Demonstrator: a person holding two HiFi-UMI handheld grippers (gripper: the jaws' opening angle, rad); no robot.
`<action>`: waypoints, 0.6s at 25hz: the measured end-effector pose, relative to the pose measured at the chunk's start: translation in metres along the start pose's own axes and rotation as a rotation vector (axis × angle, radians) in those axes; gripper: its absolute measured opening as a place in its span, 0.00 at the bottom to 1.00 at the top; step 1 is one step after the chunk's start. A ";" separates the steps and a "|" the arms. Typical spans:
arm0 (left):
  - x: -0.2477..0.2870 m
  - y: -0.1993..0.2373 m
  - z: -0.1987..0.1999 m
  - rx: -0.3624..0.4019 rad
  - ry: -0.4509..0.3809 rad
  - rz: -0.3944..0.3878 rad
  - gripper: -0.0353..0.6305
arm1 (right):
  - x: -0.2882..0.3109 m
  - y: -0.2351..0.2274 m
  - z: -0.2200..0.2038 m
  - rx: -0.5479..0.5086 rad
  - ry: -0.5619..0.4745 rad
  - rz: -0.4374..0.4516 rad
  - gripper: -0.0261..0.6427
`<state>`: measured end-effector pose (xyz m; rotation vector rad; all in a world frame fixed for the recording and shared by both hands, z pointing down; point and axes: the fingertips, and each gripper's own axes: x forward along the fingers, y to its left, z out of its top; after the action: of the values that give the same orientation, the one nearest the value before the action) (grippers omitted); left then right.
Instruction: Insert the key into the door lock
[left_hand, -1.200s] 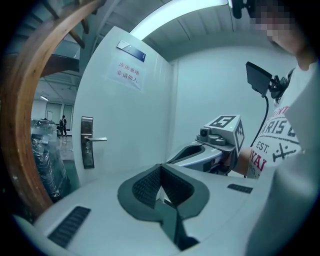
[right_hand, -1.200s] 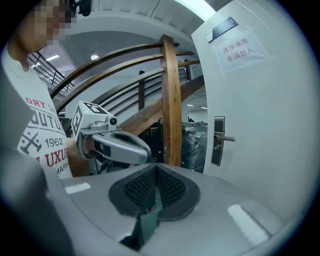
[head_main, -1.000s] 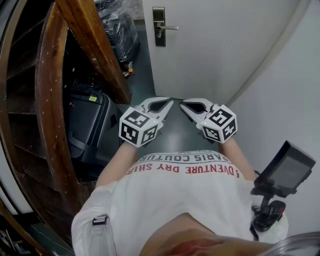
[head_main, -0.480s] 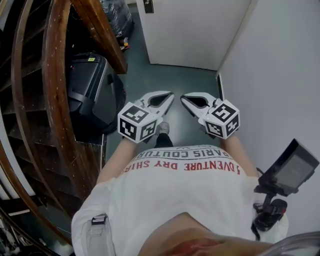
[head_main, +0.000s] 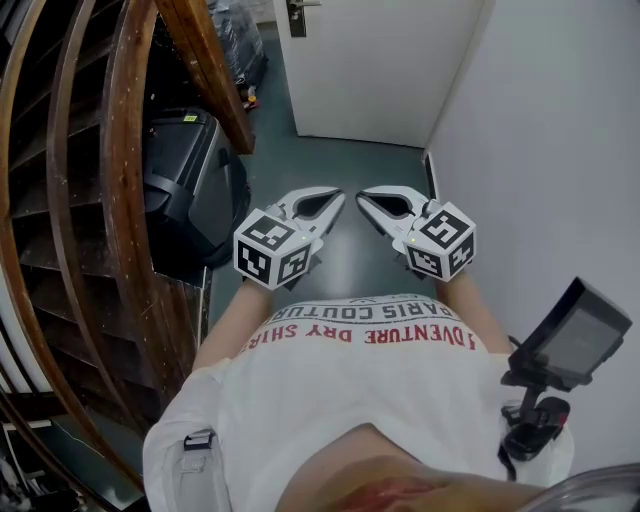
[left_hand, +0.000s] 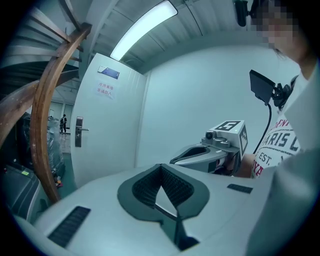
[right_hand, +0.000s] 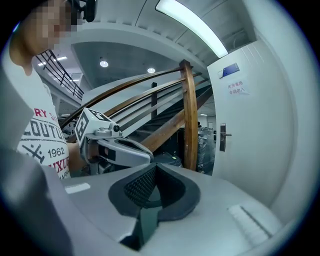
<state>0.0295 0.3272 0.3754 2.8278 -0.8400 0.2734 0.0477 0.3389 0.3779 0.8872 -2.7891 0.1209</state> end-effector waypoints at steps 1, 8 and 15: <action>-0.004 0.000 0.002 0.000 -0.003 0.002 0.05 | 0.000 0.002 0.001 0.001 -0.001 -0.004 0.04; -0.019 0.000 0.008 0.021 -0.005 0.012 0.05 | 0.003 0.007 0.008 -0.001 -0.021 -0.021 0.04; -0.019 0.001 0.009 0.020 -0.009 0.009 0.05 | 0.006 0.007 0.009 -0.009 -0.023 -0.019 0.04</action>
<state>0.0143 0.3338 0.3625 2.8464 -0.8569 0.2716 0.0372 0.3402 0.3702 0.9184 -2.7999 0.0957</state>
